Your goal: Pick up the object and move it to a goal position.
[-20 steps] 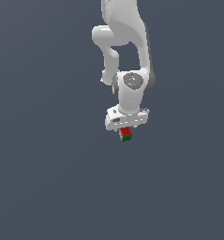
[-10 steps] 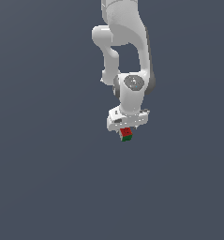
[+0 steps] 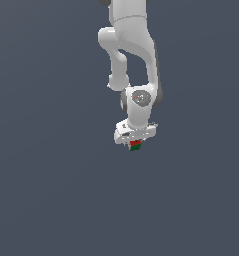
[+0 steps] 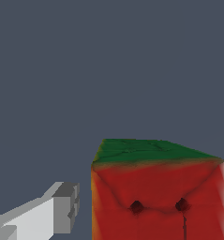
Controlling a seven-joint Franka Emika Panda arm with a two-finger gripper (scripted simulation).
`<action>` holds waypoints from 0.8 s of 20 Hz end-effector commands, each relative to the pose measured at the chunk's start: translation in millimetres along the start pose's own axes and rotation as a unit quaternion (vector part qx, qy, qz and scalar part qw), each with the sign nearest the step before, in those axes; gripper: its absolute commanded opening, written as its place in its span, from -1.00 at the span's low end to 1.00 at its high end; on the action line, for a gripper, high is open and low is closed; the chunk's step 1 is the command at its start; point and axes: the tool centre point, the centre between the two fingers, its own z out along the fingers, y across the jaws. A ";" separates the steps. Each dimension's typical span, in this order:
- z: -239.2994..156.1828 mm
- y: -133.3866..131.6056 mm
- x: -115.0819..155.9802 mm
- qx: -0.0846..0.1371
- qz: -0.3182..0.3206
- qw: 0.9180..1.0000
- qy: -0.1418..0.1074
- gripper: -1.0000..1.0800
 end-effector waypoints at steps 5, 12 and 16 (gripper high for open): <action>6.4 0.2 0.9 0.000 0.000 1.000 0.001 -1.00; 6.4 0.2 0.9 0.000 0.000 1.000 0.001 -1.00; 4.6 0.3 0.9 0.000 0.000 1.000 0.000 -1.00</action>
